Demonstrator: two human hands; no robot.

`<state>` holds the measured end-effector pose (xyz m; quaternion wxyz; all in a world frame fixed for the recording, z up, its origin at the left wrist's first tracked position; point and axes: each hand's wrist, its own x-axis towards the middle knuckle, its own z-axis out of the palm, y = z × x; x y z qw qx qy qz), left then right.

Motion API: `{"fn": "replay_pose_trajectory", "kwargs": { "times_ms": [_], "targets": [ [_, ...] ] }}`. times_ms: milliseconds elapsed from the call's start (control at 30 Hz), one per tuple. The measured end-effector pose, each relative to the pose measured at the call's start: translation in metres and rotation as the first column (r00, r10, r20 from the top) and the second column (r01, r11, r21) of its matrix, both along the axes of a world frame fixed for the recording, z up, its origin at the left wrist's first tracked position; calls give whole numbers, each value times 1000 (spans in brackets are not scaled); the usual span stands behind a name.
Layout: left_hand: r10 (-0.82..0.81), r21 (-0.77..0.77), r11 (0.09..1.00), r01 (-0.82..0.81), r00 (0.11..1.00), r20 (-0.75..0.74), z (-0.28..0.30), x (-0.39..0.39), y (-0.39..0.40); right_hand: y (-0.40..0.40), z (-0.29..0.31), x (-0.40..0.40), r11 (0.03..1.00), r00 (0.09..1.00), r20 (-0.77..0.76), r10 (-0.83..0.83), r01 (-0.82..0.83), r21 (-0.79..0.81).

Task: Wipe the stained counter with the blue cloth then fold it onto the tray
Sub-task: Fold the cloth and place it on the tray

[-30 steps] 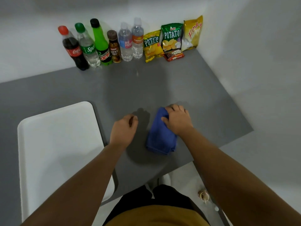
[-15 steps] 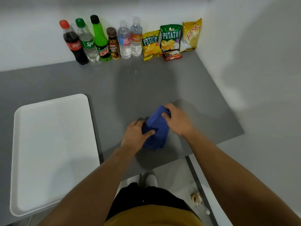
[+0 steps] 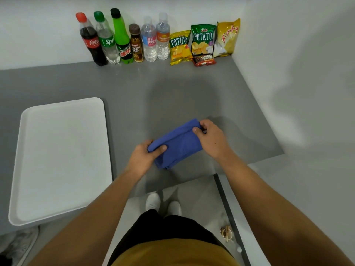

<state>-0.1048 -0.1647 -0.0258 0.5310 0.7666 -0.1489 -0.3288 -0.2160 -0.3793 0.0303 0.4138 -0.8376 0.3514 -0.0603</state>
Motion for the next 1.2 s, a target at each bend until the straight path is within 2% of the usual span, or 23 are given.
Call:
{"fn": "replay_pose_trajectory", "kwargs": {
  "times_ms": [100,233,333,500,600,867,1000,1200],
  "targets": [
    [87,-59,994,-93,992,-92,5,-2,18,11,-5,-4,999,999,-30,-30,31,35],
    [70,21,997,-72,996,52,13,-1,44,34,-10,-7,998,998,-37,-43,45,52],
    [80,64,994,-88,988,130,21,2,69,56,-14,-3,987,998,-23,-52,55,148],
    [138,150,976,-157,983,124,28,17,125,110,-22,12,930,996,-26,-90,93,355],
    [153,168,972,-163,986,70,27,35,161,145,-28,27,939,997,-50,-54,67,338],
    [-37,284,958,50,998,-50,30,88,223,214,-43,53,908,988,-148,-40,98,408],
    [-140,283,943,177,979,-147,32,112,250,240,-45,56,904,983,-185,-10,88,418],
    [-333,327,863,386,920,-207,23,144,273,261,-39,60,938,967,-233,100,-14,346]
  ]
}}
